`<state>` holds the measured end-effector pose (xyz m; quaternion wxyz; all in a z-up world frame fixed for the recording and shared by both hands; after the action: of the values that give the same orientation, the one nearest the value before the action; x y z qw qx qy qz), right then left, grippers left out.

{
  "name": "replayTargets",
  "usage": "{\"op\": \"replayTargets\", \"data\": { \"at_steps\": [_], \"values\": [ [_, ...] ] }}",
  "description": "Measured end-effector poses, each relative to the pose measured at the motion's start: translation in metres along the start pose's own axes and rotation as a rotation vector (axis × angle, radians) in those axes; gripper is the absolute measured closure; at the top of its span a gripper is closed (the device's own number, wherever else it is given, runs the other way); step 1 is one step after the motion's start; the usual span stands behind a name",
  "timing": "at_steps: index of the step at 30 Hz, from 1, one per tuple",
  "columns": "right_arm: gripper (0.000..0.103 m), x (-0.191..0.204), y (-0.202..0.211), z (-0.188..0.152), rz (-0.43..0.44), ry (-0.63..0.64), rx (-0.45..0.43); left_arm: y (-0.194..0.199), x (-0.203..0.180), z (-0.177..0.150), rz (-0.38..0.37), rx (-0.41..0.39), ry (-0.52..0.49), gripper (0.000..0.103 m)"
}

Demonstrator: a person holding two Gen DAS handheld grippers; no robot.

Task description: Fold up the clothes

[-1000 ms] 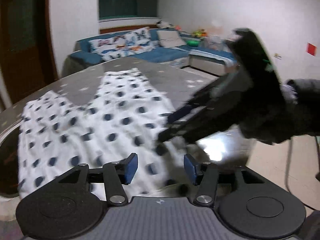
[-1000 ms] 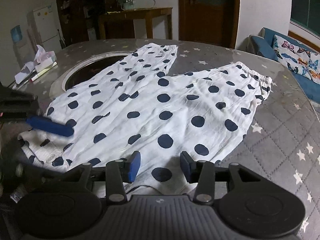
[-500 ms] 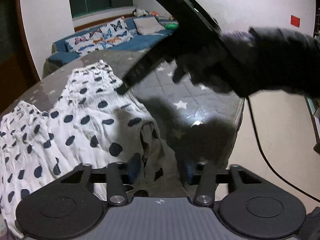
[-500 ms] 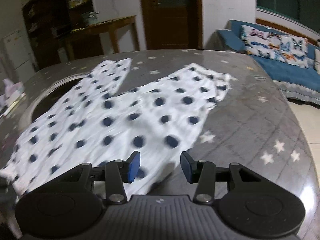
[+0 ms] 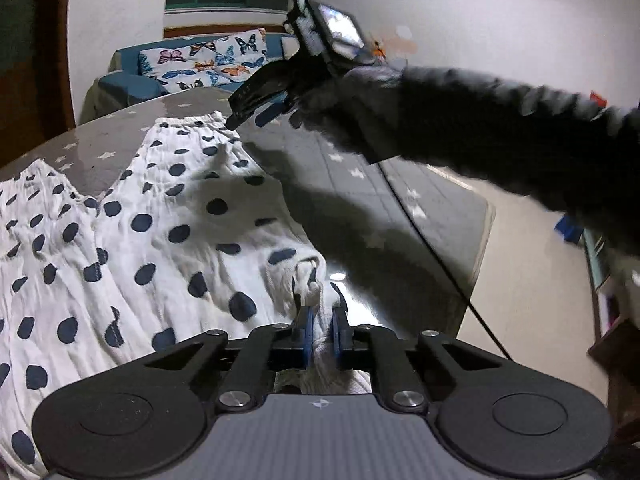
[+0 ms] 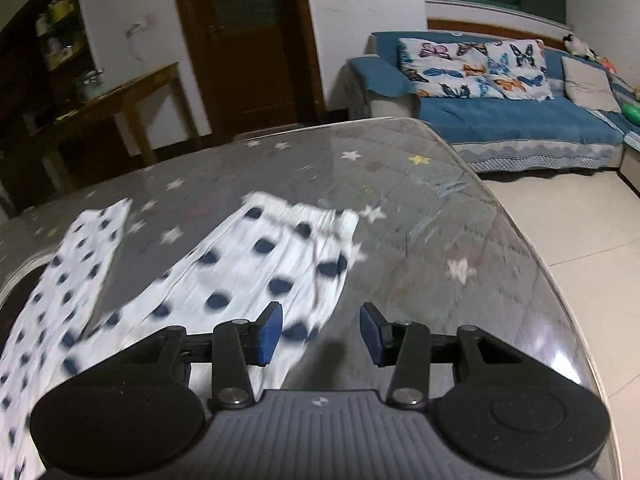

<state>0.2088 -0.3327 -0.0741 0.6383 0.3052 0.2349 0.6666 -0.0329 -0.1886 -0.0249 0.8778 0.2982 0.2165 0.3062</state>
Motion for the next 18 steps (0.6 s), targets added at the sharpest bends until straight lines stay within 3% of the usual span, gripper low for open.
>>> {"op": "replayTargets", "data": {
  "at_steps": [13, 18],
  "values": [
    [0.060, -0.005, -0.067, 0.032, -0.059, -0.025, 0.008, 0.006, 0.013, 0.008, -0.030, -0.011, 0.061, 0.092],
    [0.082, -0.004, -0.071, 0.036, -0.082, -0.016, -0.001, 0.007, 0.015, 0.008, -0.028, -0.012, 0.067, 0.092]
  ]
}}
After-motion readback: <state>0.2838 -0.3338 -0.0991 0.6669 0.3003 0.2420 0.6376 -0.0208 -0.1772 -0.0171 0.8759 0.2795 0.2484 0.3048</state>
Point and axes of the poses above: each gripper's, at about its wrist camera, not at the fingertips, and y roughly against the way its jaws point, x to its left, z to its top, the point moved 8 cm from there along -y, roughly the way its jaws point, and after that the axes turned 3 degrees about -z, right-handed, at the moved point
